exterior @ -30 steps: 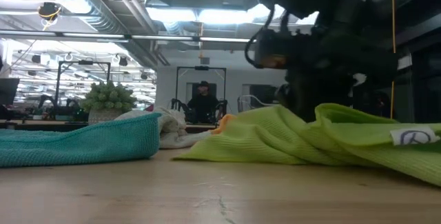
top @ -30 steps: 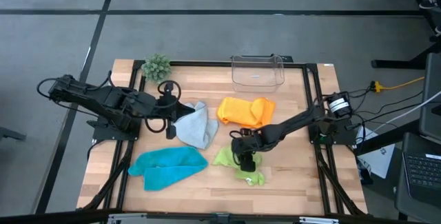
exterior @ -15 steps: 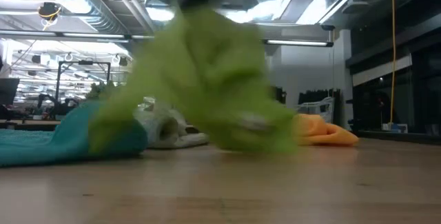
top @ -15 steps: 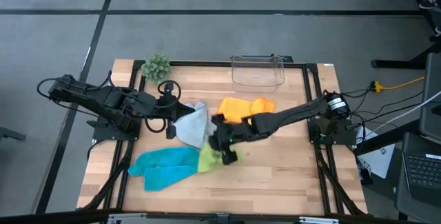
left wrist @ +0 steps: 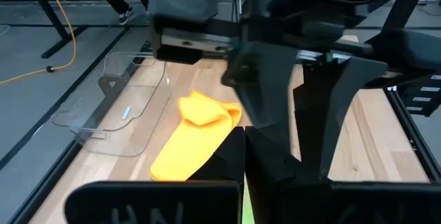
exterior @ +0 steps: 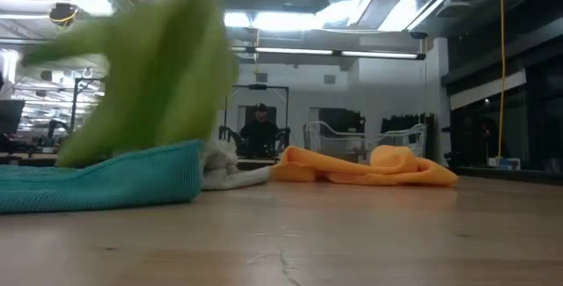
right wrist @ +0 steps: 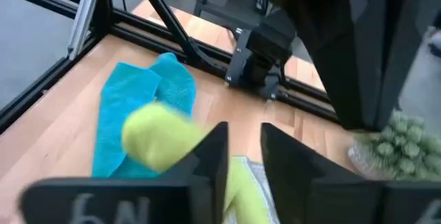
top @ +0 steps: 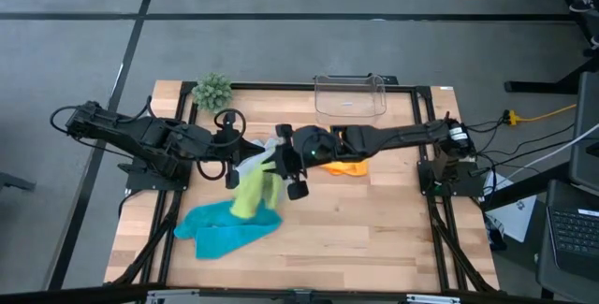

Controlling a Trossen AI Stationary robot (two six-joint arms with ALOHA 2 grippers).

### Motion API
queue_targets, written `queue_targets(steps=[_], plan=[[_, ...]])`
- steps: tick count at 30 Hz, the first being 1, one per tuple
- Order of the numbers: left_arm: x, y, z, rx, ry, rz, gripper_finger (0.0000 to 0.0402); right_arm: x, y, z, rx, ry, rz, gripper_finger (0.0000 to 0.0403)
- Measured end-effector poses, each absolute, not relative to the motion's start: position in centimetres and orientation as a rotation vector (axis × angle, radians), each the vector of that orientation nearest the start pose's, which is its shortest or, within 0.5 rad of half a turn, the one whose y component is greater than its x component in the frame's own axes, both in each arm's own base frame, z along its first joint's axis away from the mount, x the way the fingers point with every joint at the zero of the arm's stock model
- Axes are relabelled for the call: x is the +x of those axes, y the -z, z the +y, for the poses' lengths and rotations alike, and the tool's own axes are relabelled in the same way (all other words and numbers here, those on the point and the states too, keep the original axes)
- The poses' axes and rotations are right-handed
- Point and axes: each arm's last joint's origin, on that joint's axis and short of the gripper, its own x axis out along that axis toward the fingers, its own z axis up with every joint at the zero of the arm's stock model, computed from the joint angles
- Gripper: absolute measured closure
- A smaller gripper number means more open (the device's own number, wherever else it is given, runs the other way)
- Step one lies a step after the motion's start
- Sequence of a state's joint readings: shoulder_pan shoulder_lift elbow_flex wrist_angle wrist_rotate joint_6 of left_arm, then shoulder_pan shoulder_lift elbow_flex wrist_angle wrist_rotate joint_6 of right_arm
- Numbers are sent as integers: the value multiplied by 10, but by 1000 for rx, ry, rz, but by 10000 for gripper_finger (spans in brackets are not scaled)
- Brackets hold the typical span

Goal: Fold microfiber towels
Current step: Adjust the green microfiber cloth, then fold the orange microfiber cloth

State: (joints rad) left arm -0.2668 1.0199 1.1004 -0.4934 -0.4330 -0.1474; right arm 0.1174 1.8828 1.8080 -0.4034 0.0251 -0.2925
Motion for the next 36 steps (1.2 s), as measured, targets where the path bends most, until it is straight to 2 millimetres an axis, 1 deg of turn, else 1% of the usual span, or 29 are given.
queue_targets(steps=[5, 8, 10, 13, 17, 19, 22, 23, 25, 27, 29, 31, 34, 36], plan=[[203, -370, -43, -4, -192, 375, 401, 435, -356, 40, -313, -133, 435, 247], [203, -370, -43, -4, -192, 375, 401, 429, -363, 38, -315, -134, 496, 224], [203, -370, -43, -3, -192, 375, 401, 420, -370, 37, -315, -126, 589, 215], [203, -370, -43, -4, -192, 375, 401, 402, -379, 35, -282, -90, 763, 211], [205, -369, -43, -10, -194, 379, 401, 376, -382, 30, -186, -4, 1015, 211], [207, -368, -44, -6, -194, 385, 401, 365, -379, 28, -137, 56, 1122, 210], [212, -368, -45, -10, -192, 366, 401, 348, -365, 25, -206, 88, 1339, 210], [213, -368, -46, -11, -191, 363, 401, 344, -361, 24, -227, 93, 1387, 210], [216, -368, -46, -16, -191, 351, 401, 341, -355, 19, -219, 100, 1408, 210], [217, -368, -47, -15, -190, 343, 401, 332, -351, 14, -192, 69, 1433, 210], [217, -370, -47, -23, -189, 322, 401, 320, -347, 7, -151, 63, 1452, 210], [217, -370, -47, -23, -189, 322, 401, 305, -340, 0, -113, 92, 1469, 210], [217, -370, -47, -23, -189, 322, 401, 282, -329, -8, -33, 163, 1409, 210], [217, -370, -47, -23, -189, 323, 401, 273, -321, -12, 25, 213, 1316, 210]])
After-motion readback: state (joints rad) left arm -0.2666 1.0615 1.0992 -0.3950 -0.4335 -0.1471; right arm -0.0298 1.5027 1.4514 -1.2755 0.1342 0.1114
